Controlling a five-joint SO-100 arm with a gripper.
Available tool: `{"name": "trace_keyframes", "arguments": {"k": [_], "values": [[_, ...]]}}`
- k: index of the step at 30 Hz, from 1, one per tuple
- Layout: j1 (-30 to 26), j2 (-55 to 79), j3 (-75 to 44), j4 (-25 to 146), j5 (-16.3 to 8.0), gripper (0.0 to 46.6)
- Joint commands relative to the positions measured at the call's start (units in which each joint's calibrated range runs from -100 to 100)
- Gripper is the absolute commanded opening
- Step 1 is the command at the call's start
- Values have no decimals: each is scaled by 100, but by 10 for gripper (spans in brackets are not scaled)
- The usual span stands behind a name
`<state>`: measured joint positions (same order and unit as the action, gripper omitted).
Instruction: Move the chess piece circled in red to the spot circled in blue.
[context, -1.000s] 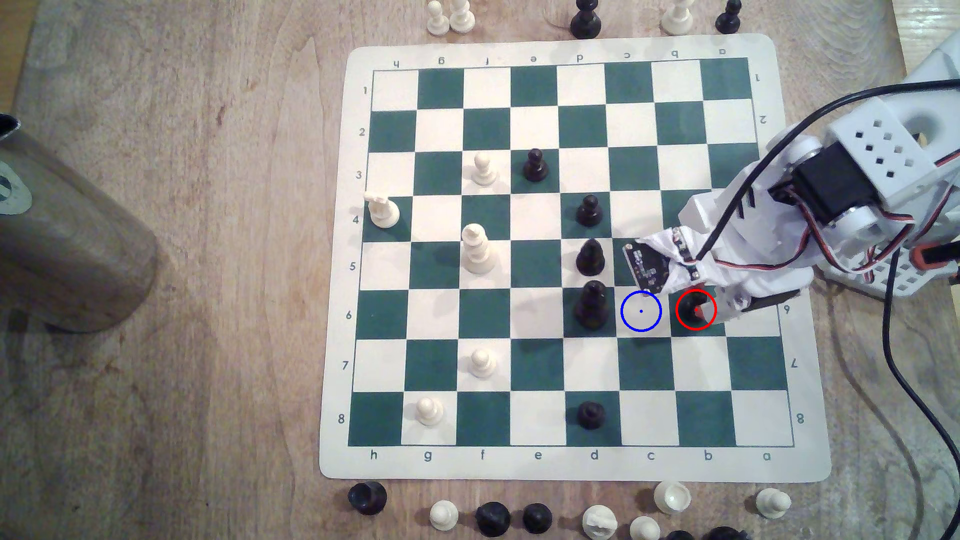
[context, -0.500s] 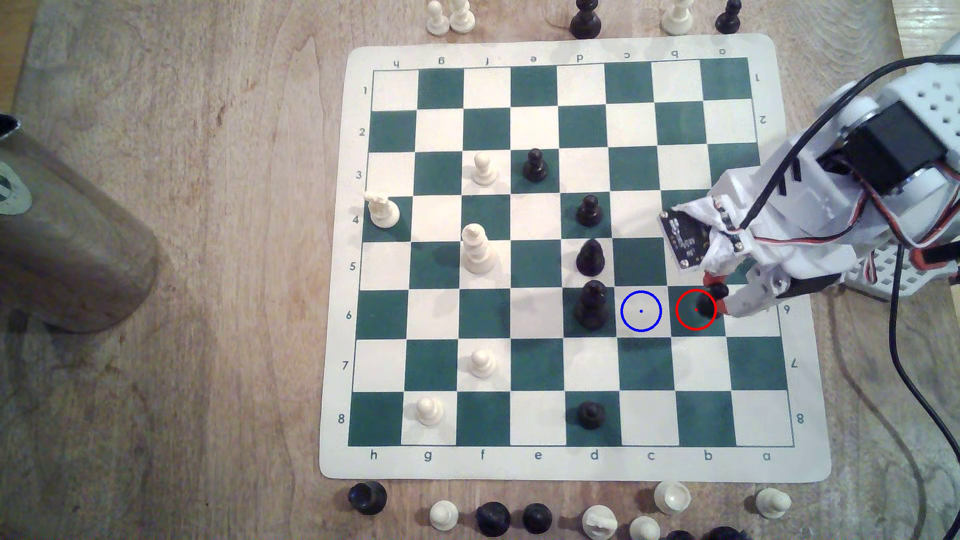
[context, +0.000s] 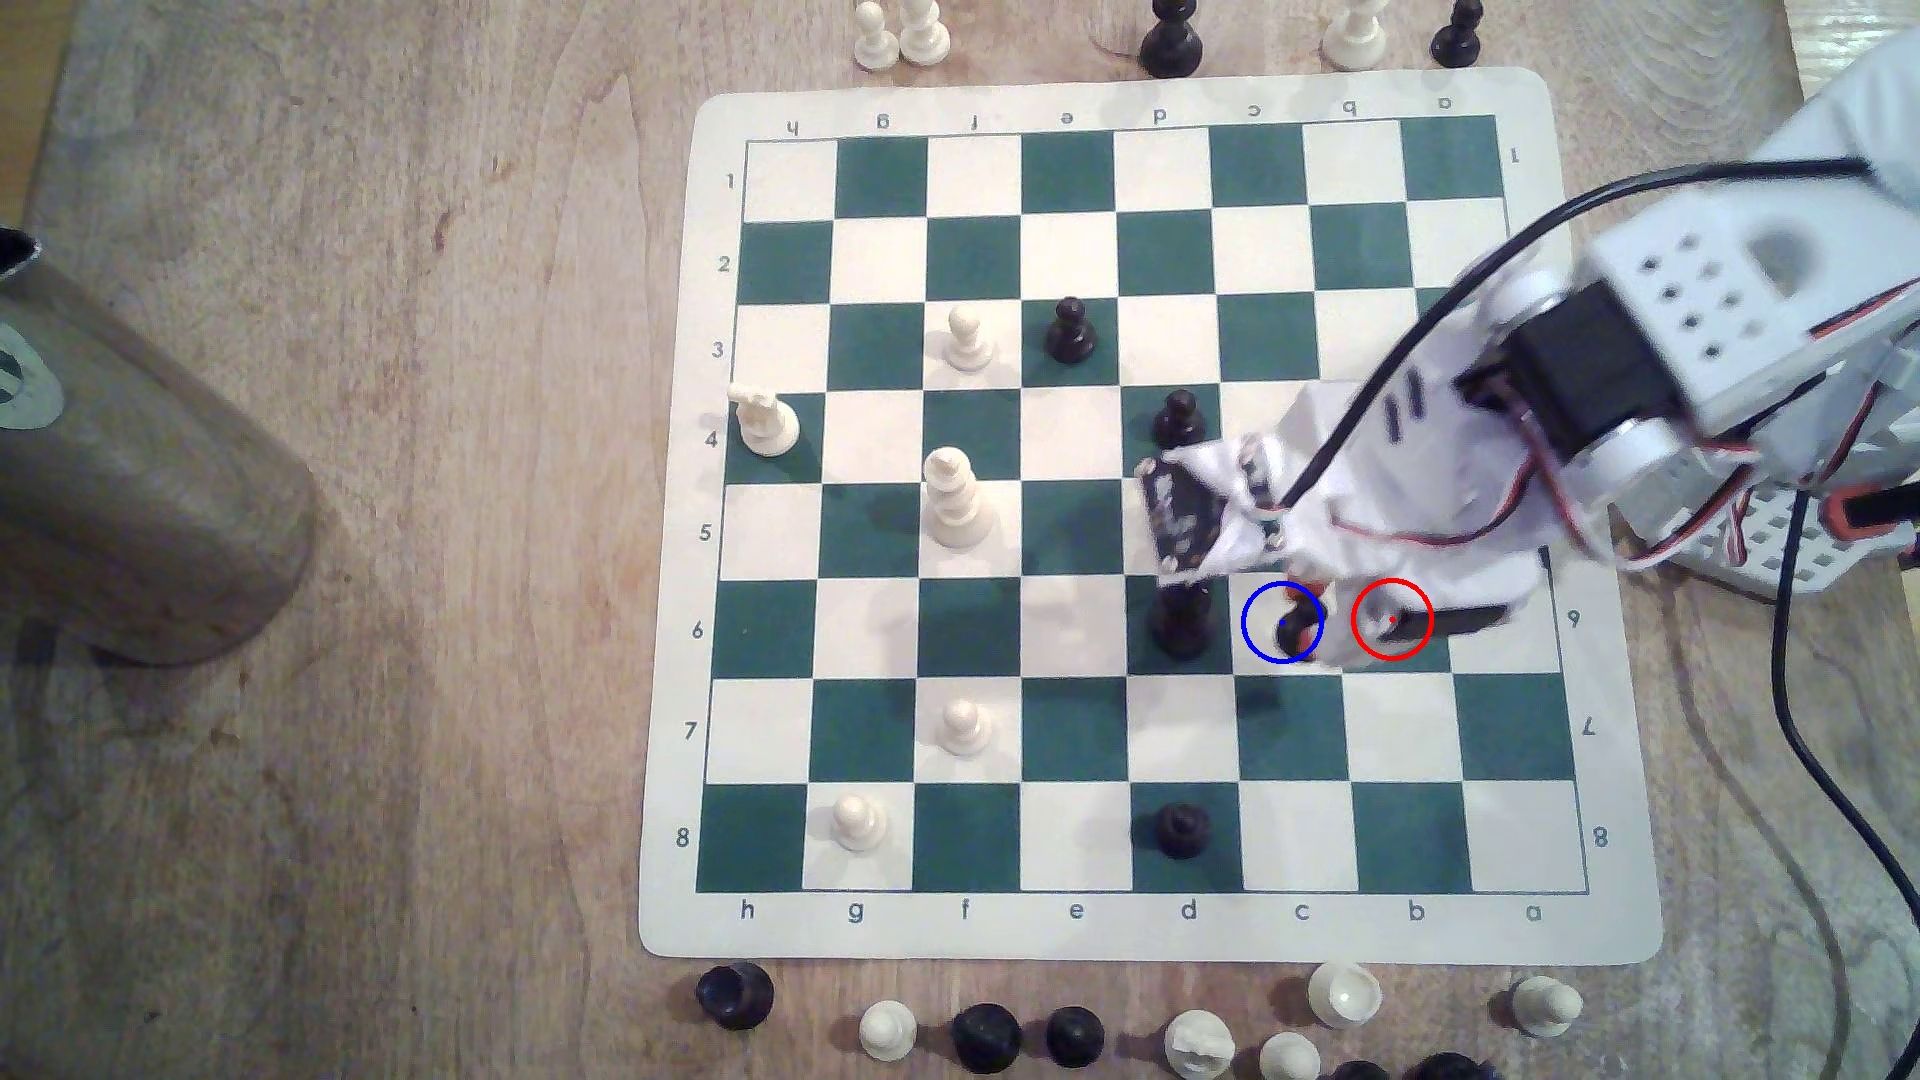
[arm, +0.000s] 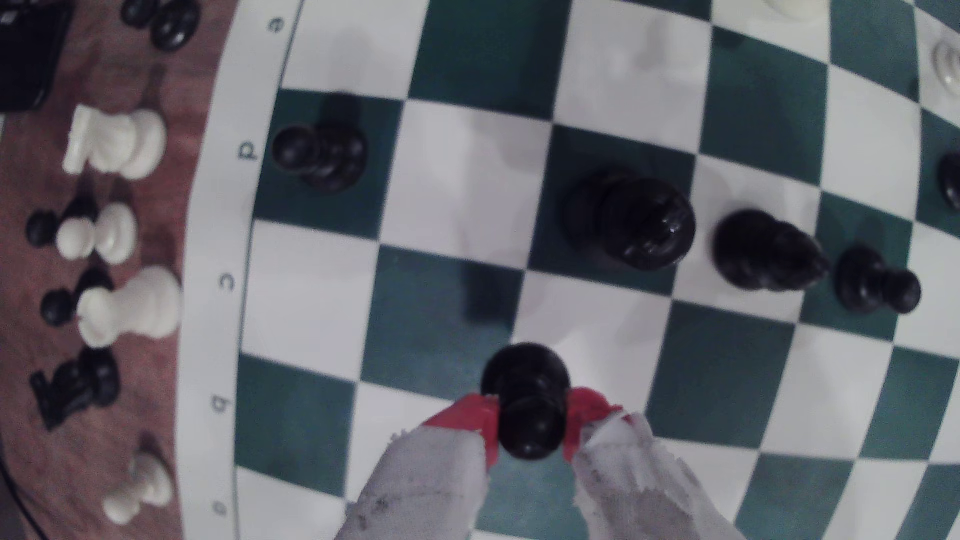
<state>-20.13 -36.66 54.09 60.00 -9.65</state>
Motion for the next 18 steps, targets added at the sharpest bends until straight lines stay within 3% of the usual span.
{"name": "trace_keyframes", "arguments": {"k": [1, 18], "values": [[203, 397, -413, -316, 59, 4], [351, 1077, -386, -562, 147, 4]]}}
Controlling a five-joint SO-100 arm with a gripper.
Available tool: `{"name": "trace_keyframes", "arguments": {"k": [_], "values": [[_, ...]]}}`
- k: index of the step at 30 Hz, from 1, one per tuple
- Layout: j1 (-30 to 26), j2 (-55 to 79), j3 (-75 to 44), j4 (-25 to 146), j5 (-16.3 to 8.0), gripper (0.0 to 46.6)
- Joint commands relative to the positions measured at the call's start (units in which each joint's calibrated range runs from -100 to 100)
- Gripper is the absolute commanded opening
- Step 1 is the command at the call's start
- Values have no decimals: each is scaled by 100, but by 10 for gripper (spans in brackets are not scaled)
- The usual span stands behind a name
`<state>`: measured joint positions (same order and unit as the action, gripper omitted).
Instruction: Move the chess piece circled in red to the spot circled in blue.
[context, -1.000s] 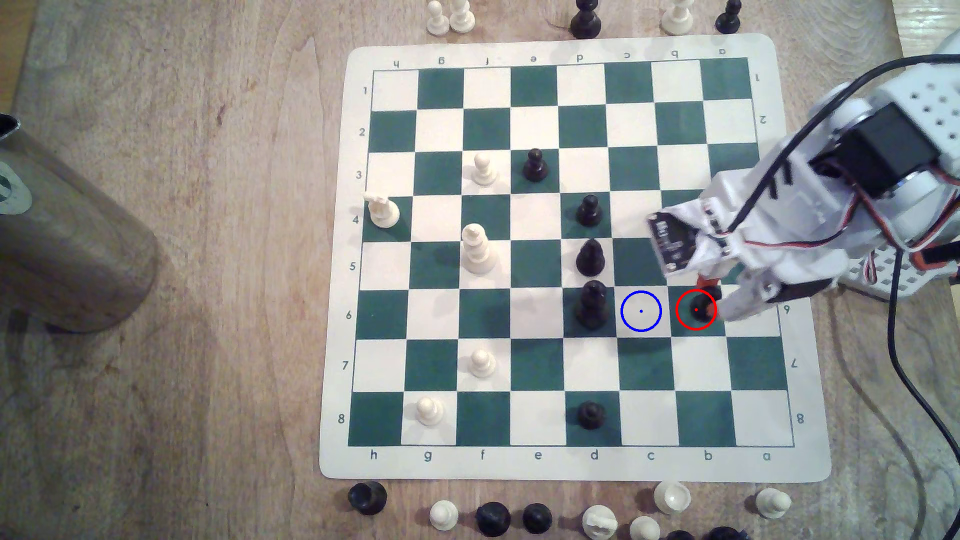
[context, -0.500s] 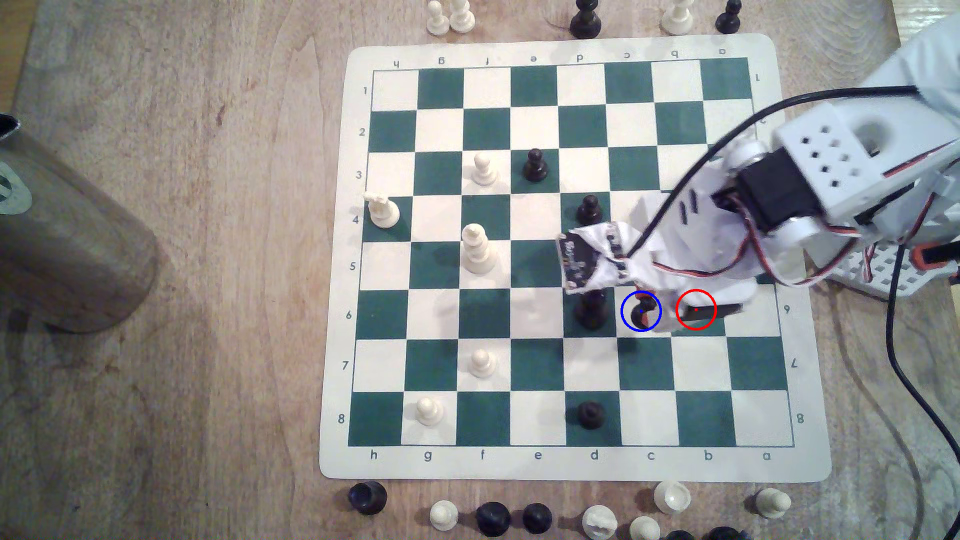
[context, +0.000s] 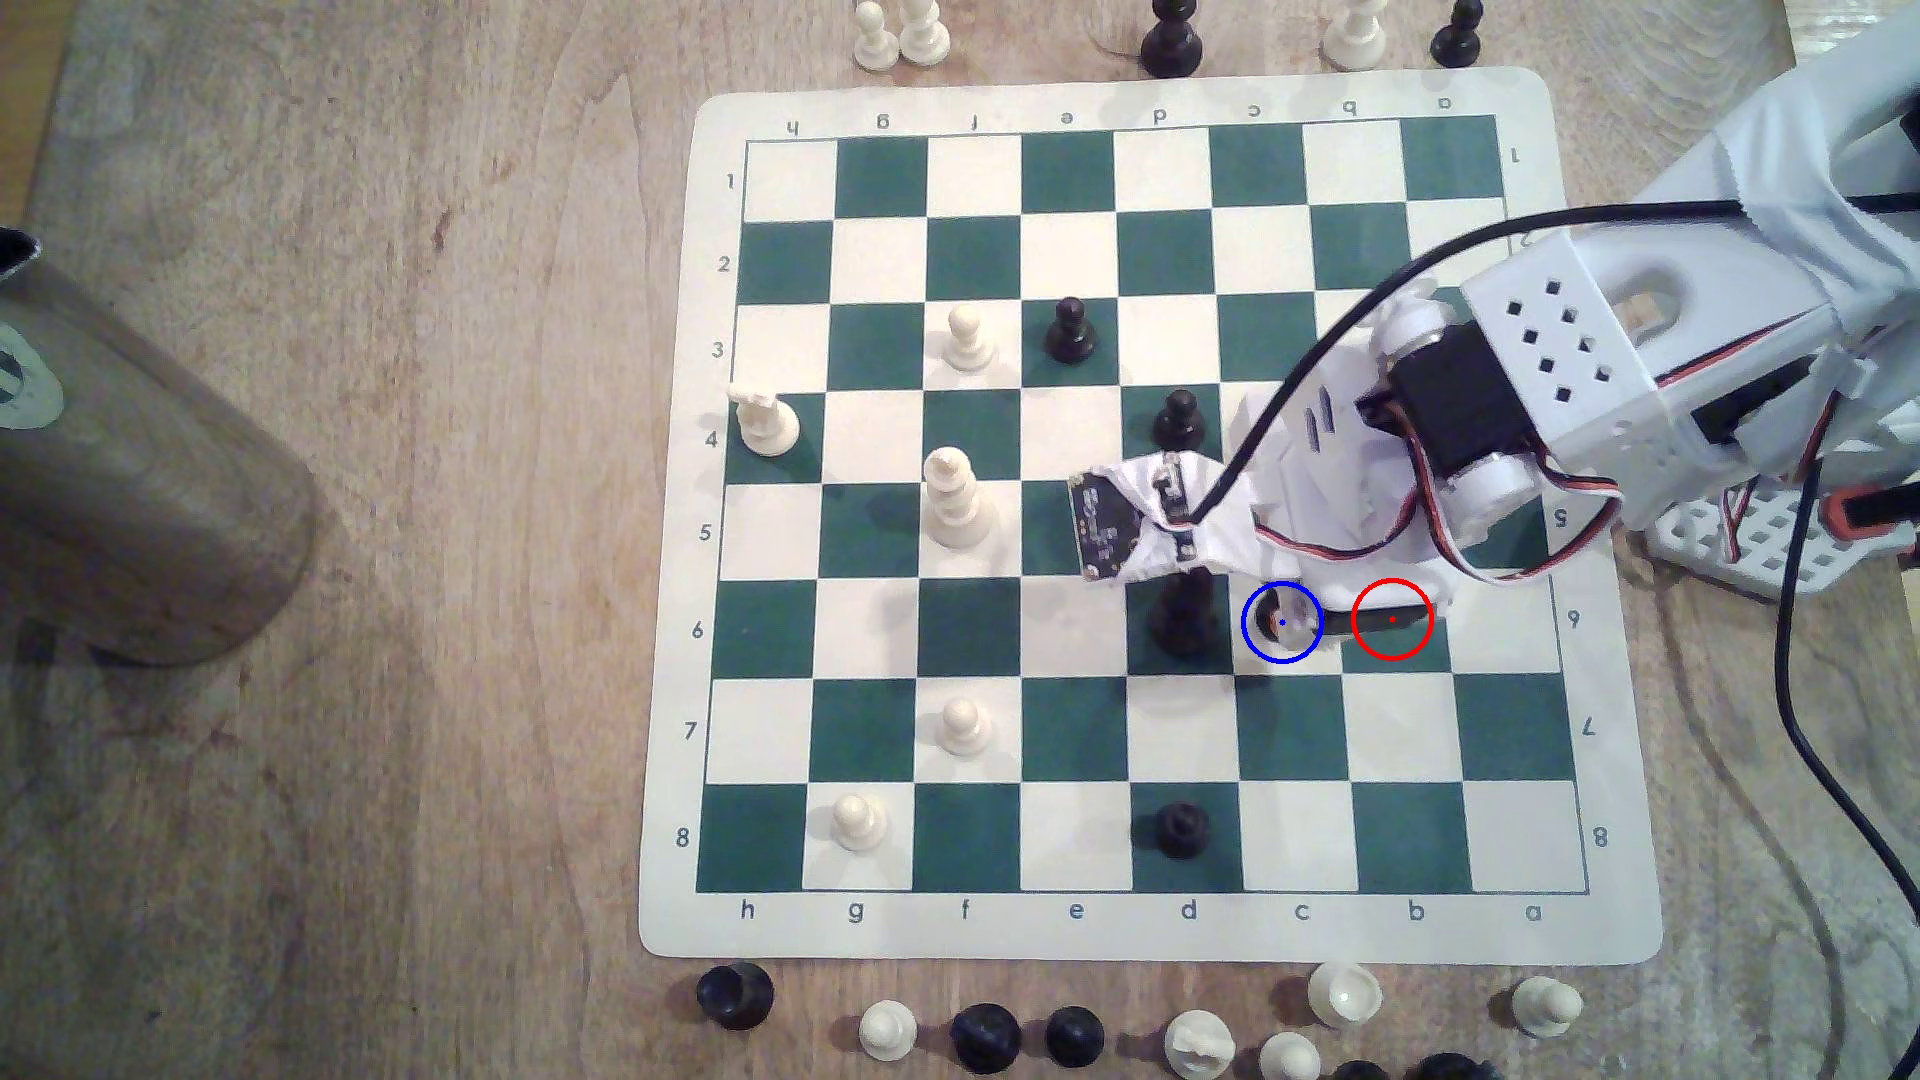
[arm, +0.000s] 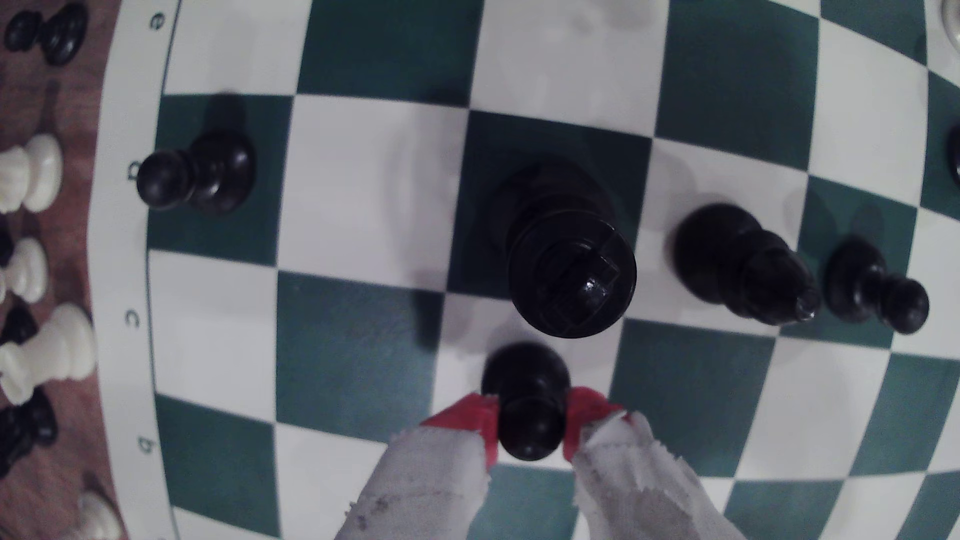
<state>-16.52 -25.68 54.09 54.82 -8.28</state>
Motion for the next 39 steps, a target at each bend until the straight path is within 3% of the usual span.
{"name": "trace_keyframes", "arguments": {"k": [1, 12, 17, 22, 39], "values": [[-10, -21, -386, -36, 15, 4], [-34, 89, -350, -3, 49, 13], [-26, 72, -241, 5, 29, 164], [-26, -55, -141, 22, 24, 213], [-34, -114, 67, 104, 112, 219]]}}
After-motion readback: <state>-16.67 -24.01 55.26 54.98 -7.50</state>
